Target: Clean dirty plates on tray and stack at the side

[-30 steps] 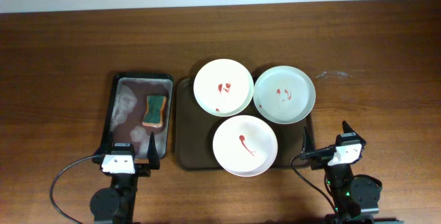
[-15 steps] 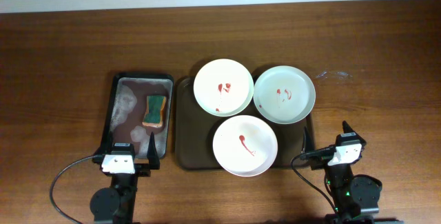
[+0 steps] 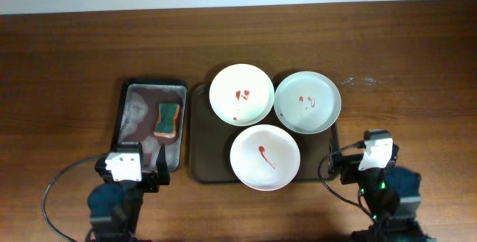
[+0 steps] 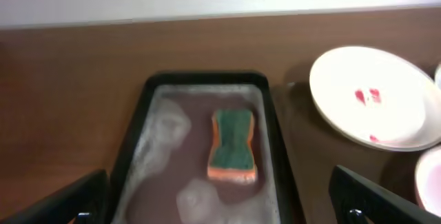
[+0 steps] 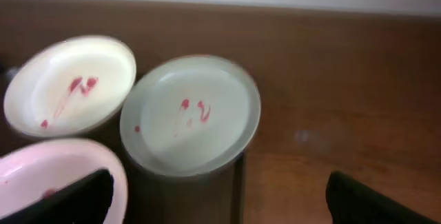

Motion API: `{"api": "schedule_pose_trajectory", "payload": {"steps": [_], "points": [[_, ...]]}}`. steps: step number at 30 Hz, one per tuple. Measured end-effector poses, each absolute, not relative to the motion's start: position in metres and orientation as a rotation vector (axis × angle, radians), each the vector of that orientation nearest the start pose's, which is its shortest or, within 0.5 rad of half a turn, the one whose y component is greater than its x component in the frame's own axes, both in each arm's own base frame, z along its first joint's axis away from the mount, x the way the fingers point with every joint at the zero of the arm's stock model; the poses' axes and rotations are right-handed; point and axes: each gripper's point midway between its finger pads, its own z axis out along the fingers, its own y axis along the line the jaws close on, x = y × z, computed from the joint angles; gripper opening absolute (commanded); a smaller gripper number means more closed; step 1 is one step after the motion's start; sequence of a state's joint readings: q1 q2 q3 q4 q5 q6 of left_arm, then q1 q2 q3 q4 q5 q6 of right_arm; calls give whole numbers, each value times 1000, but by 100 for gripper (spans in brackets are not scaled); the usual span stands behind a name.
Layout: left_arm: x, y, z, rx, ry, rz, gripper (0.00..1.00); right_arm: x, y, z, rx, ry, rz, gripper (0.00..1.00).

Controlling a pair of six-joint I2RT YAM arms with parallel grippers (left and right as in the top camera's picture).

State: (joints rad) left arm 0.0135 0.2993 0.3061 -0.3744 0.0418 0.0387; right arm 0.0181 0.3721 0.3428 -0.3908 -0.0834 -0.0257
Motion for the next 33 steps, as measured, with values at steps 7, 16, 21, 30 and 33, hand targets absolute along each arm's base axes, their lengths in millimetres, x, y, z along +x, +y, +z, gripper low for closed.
{"api": "schedule_pose_trajectory", "payload": {"steps": [7,16,21,30,33], "points": [[265,-4,176,52,2179,-16,100,264,27,170,-117,2287,143,99],[286,-17,174,83,2578,-136,100,274,70,195,-222,2408,467,99],[306,-17,179,87,2518,-135,99,276,78,194,-243,2408,536,99],[359,-25,145,120,2514,-146,72,280,82,144,-133,2624,630,99],[367,-40,94,173,2635,-170,57,280,83,133,-119,2666,652,98]]}}
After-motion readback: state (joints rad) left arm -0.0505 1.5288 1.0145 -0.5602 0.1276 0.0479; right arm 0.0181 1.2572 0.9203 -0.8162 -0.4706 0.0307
